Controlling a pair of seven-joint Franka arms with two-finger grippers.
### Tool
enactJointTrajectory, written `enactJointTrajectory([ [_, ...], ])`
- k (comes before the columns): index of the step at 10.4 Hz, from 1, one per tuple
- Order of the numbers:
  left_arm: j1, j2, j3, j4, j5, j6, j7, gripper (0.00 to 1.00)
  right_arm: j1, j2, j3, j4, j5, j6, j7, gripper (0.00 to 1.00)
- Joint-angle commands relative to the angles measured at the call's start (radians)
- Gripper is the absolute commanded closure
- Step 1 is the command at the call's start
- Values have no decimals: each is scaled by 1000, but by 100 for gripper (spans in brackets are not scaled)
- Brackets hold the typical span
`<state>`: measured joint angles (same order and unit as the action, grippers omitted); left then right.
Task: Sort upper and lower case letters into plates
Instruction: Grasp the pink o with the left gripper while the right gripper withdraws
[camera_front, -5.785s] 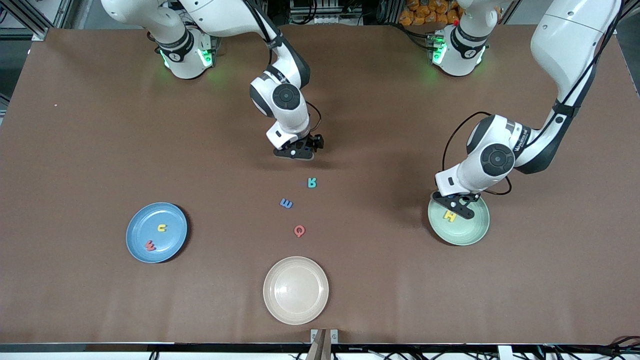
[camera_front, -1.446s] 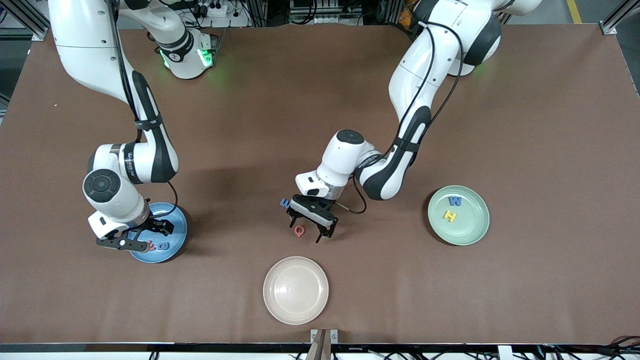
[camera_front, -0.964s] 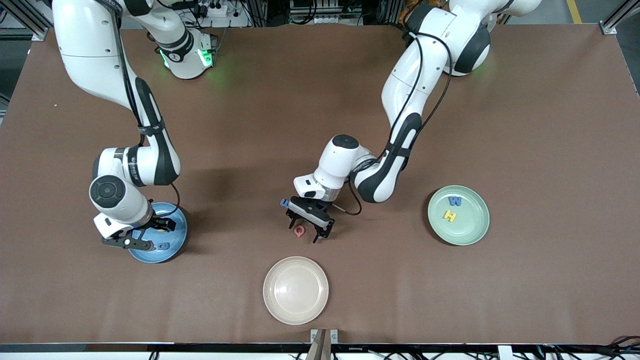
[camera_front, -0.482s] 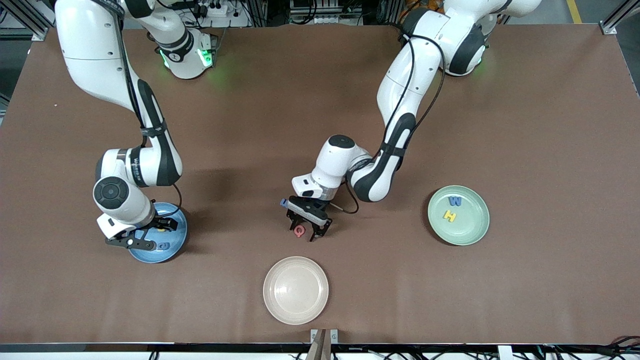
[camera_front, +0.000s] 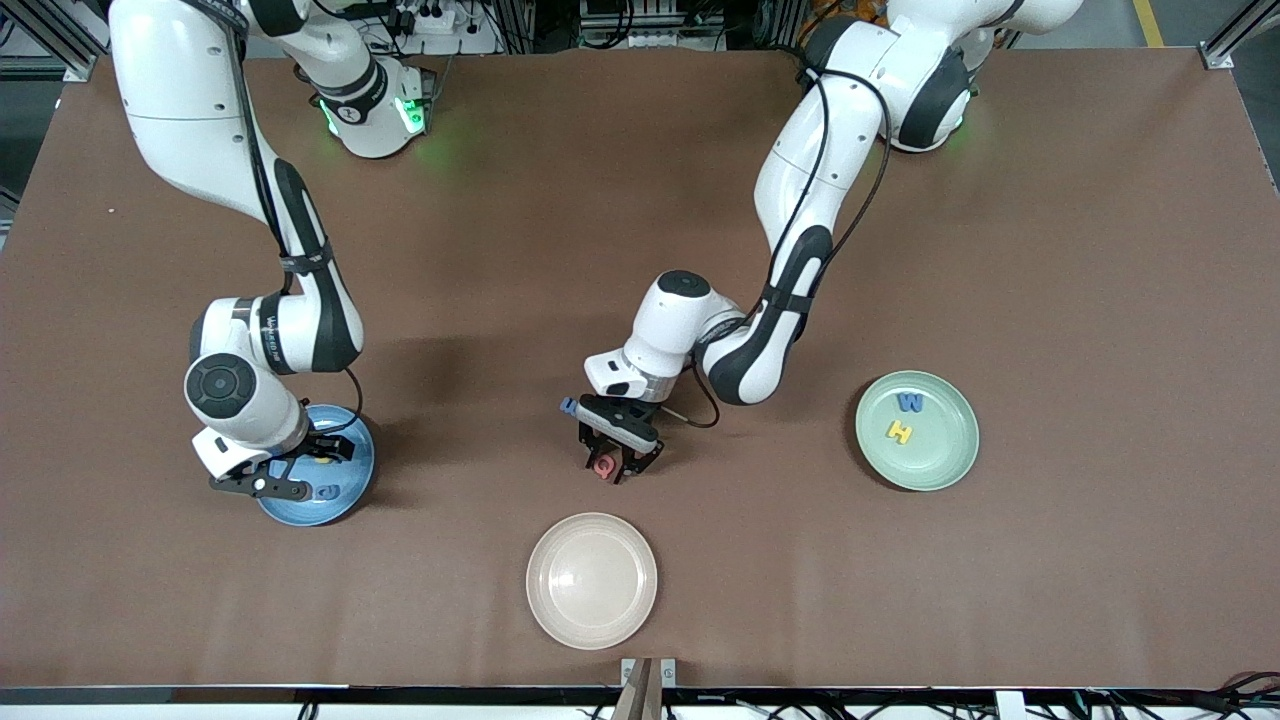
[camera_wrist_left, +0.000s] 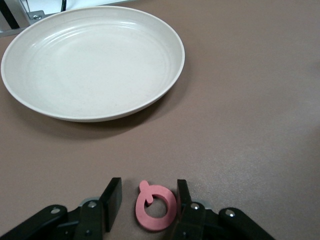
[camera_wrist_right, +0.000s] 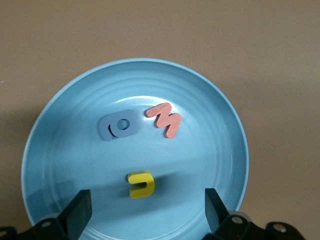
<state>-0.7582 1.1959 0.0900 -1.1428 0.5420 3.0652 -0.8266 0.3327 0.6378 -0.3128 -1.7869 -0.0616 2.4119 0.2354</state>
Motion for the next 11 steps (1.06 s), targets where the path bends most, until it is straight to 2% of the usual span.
enactJointTrajectory([
  [1, -20, 27, 22, 29, -33, 6, -32, 57, -14, 8, 8, 18, -12, -5, -14, 0],
  [3, -23, 27, 20, 26, -62, 4, -31, 68, -17, 8, 8, 21, -12, -5, -14, 0],
  [5, -21, 22, 22, 23, -65, 3, -32, 85, -18, 7, 8, 21, -11, -5, -14, 0],
  [7, -13, 14, 20, 23, -66, -5, -31, 95, -8, 5, 9, 26, -3, -7, -13, 0],
  [10, -6, -22, 17, 23, -95, -95, -29, 99, 14, -3, 17, 27, 0, -7, -11, 0],
  [11, -7, -42, 16, 23, -129, -129, -28, 100, 31, -12, 47, 29, 3, -22, -2, 0],
])
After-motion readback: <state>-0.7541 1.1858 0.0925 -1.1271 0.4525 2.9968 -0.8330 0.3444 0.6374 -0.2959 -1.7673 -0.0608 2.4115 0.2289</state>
